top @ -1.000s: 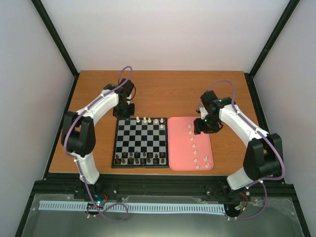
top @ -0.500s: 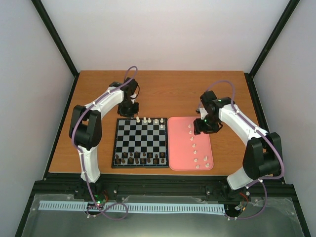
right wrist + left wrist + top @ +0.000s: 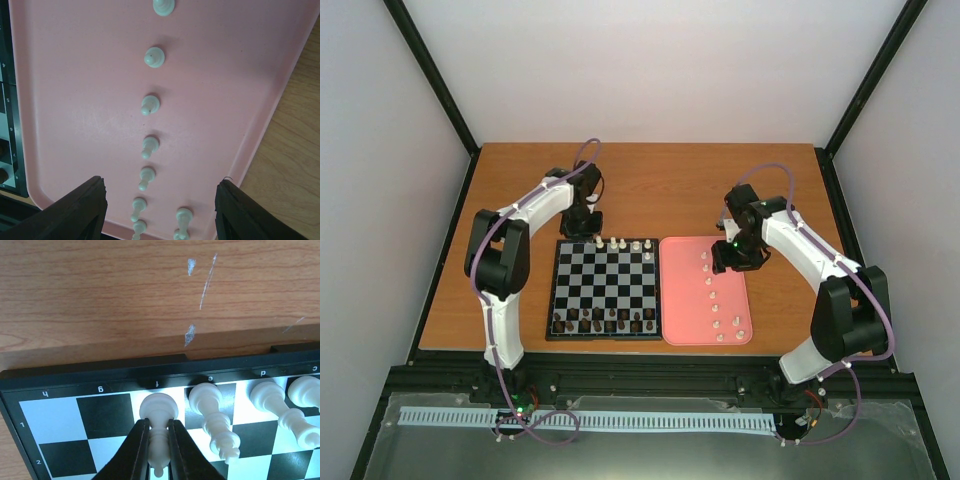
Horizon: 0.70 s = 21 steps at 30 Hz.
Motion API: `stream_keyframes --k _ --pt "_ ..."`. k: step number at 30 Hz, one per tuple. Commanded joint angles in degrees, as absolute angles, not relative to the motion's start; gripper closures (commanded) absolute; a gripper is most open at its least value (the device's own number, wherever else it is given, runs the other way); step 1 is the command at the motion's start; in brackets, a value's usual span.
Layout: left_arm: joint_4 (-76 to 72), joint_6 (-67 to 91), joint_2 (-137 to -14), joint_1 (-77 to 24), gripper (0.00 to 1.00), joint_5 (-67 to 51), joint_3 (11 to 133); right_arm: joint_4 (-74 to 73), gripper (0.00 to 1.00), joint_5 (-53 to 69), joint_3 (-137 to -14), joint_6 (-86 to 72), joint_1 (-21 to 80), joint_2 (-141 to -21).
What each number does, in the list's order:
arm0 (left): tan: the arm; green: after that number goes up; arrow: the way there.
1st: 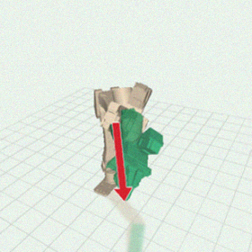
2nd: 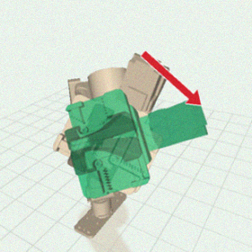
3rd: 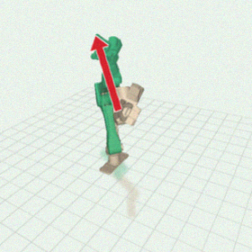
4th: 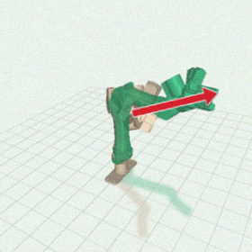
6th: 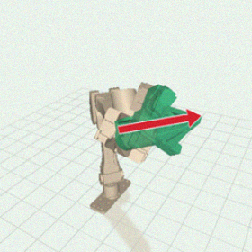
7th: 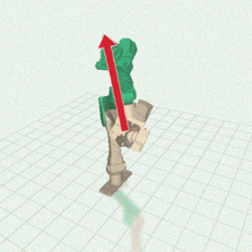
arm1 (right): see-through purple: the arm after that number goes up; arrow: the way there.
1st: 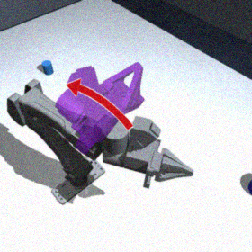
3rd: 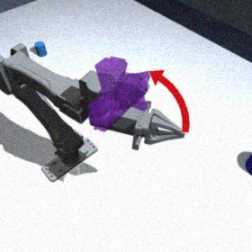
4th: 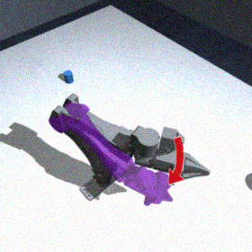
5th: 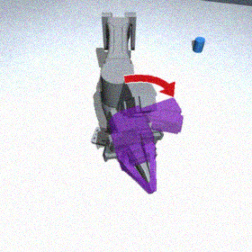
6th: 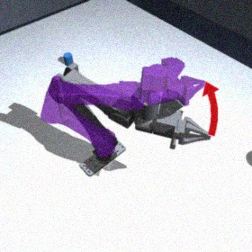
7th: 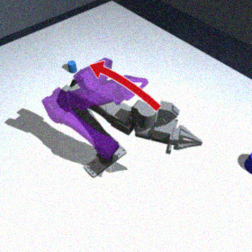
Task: Set up the chess pieces on the board
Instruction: Place the chess piece on the chessboard.
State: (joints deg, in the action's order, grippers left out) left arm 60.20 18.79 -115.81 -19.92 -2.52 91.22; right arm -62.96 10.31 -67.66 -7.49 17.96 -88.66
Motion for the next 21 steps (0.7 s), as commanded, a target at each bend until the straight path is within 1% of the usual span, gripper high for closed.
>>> stream_keyframes --k 1,21 --pt "60.55 18.26 -116.36 -19.69 0.93 -3.61 91.85 -62.52 0.4 10.66 -68.03 -6.86 17.31 -88.86" --pt "60.39 18.91 -117.2 -19.69 0.91 -3.17 91.2 -62.42 0.4 11.02 -67.61 -6.77 17.29 -88.86"
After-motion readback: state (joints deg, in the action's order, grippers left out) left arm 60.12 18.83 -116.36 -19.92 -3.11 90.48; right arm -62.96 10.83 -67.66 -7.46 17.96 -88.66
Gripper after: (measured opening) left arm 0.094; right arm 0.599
